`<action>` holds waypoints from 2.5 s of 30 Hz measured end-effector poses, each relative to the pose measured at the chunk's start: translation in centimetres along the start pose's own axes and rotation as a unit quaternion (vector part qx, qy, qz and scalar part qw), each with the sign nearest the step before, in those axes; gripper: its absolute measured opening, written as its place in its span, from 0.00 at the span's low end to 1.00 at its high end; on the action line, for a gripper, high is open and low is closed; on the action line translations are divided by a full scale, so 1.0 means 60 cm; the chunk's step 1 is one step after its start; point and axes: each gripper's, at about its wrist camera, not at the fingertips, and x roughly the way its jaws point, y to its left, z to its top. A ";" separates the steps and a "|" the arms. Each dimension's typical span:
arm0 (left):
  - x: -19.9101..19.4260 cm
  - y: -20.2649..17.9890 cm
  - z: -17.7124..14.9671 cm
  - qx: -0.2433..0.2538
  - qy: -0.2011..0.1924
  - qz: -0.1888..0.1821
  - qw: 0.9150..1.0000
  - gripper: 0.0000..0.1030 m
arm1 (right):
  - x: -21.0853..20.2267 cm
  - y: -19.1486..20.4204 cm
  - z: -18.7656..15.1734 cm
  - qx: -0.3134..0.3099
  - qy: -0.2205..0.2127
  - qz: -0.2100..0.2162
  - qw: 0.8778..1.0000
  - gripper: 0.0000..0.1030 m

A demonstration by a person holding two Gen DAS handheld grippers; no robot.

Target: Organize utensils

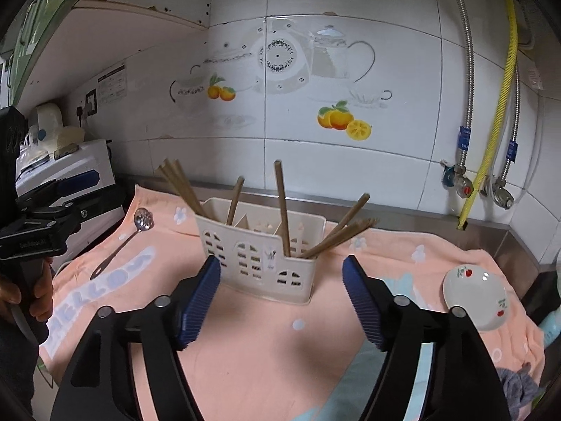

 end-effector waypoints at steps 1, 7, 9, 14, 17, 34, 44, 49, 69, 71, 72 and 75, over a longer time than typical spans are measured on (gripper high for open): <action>-0.004 0.002 -0.006 -0.001 0.002 0.002 1.000 0.95 | -0.001 0.003 -0.004 0.001 0.001 -0.001 1.000 0.72; -0.025 0.009 -0.035 -0.006 0.005 0.018 1.000 0.95 | -0.005 0.019 -0.030 -0.003 0.006 -0.016 1.000 0.82; -0.032 0.010 -0.043 -0.006 0.004 0.025 1.000 0.95 | -0.006 0.021 -0.038 -0.002 0.008 -0.017 1.000 0.83; -0.050 0.008 -0.063 0.000 0.003 0.045 0.999 0.95 | -0.011 0.026 -0.054 0.001 0.011 -0.025 1.000 0.85; -0.057 0.013 -0.071 -0.010 0.007 0.041 0.999 0.95 | -0.017 0.027 -0.061 0.001 0.010 -0.032 0.999 0.87; -0.076 0.017 -0.113 -0.039 0.040 0.047 0.997 0.95 | -0.042 0.024 -0.096 0.022 0.014 -0.033 0.999 0.90; -0.090 0.010 -0.120 -0.036 0.037 0.053 0.997 0.95 | -0.052 0.026 -0.112 0.030 0.014 -0.036 0.999 0.90; -0.097 0.006 -0.128 -0.037 0.032 0.052 0.997 0.95 | -0.058 0.025 -0.121 0.035 0.013 -0.036 0.999 0.91; -0.118 -0.018 -0.153 -0.038 0.026 0.039 0.998 0.95 | -0.078 0.020 -0.145 0.043 0.011 -0.039 0.998 0.92; -0.119 -0.020 -0.155 -0.036 0.026 0.040 0.998 0.95 | -0.079 0.021 -0.146 0.044 0.010 -0.038 0.998 0.92; -0.119 -0.021 -0.155 -0.035 0.026 0.039 0.998 0.95 | -0.079 0.021 -0.146 0.044 0.010 -0.038 0.998 0.92; -0.118 -0.025 -0.158 -0.034 0.029 0.036 0.998 0.95 | -0.079 0.022 -0.147 0.042 0.010 -0.037 0.998 0.92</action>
